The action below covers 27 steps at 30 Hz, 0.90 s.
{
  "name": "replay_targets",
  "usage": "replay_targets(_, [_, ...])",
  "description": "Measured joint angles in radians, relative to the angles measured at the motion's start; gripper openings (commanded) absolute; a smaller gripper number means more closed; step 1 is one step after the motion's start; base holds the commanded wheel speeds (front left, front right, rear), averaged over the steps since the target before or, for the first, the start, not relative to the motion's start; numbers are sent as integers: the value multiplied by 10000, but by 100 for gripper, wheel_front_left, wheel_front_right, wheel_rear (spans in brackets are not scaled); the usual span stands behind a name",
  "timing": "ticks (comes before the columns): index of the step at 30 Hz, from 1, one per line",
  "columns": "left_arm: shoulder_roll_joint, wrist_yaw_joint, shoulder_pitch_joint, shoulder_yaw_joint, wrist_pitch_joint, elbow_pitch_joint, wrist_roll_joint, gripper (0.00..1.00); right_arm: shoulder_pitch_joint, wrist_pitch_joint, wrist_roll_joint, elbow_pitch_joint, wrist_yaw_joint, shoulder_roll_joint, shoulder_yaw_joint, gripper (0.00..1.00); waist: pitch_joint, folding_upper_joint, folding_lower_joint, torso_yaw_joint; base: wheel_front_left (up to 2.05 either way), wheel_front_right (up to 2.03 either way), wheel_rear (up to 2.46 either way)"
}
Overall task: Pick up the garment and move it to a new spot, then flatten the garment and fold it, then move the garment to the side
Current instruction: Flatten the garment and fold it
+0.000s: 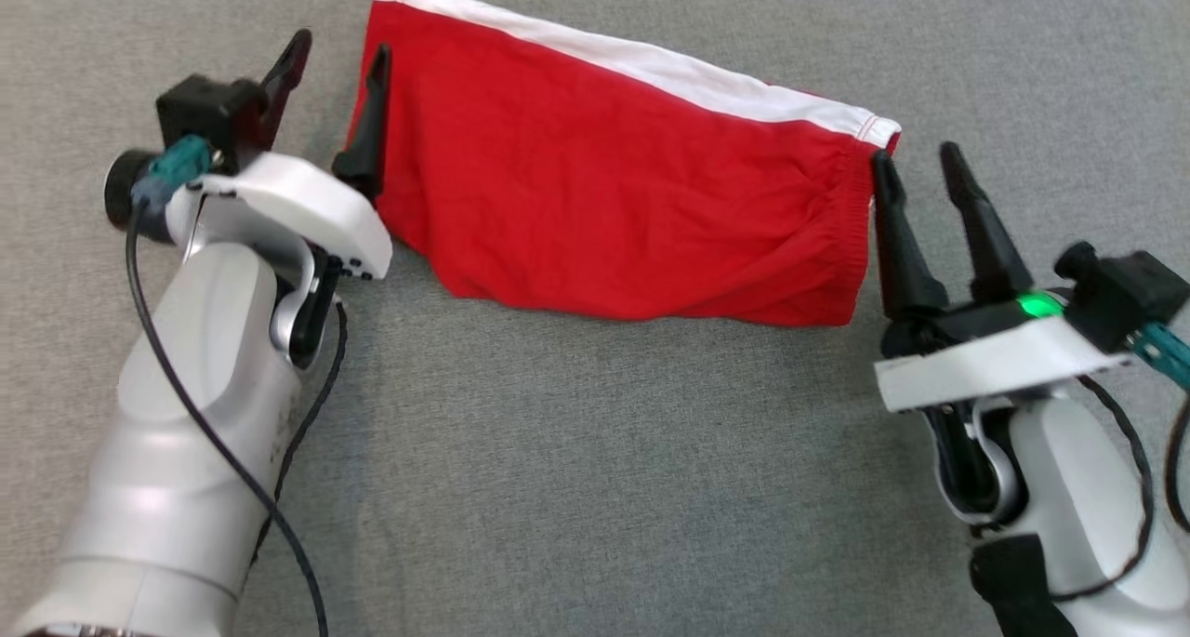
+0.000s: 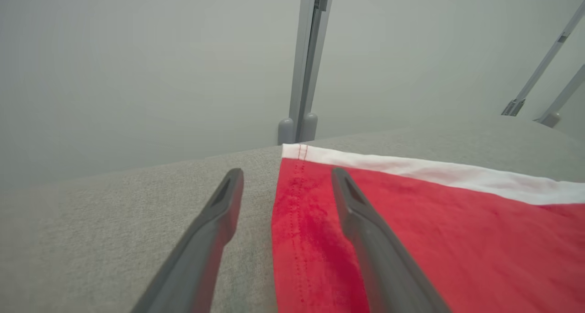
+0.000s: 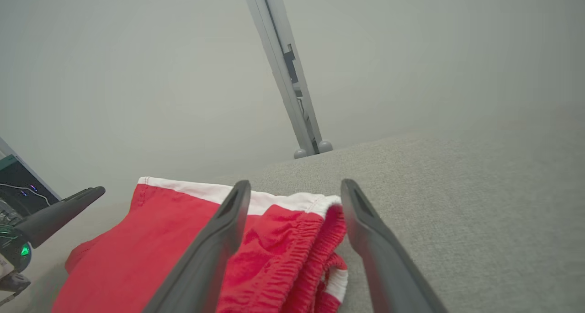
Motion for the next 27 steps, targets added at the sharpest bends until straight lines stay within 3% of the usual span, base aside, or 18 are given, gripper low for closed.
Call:
replay_targets(6, [393, 566, 1546, 719, -67, -2336, 35, 100, 1081, 0, -1384, -1528, 0, 48, -1016, 100, -383, 0, 0, 201, 0, 0, 0])
replay_targets(12, [798, 909, 3413, 1151, -69, -4458, 194, 100, 1905, 0, -2305, -2109, 0, 90, -1822, 100, -840, 0, 0, 319, 0, 0, 0])
replay_targets(19, [1039, 1358, 5178, 1269, 84, -5916, 201, 100, 2746, 6, -2685, -2080, 0, 117, -2247, 100, -1235, 0, 0, 322, 0, 0, 0])
replay_targets(27, [1202, 1584, 5683, 1266, 443, -6669, 176, 100, 2915, 86, -2675, -2075, 0, 171, -2418, 100, -1323, 0, 0, 301, 0, 0, 0])
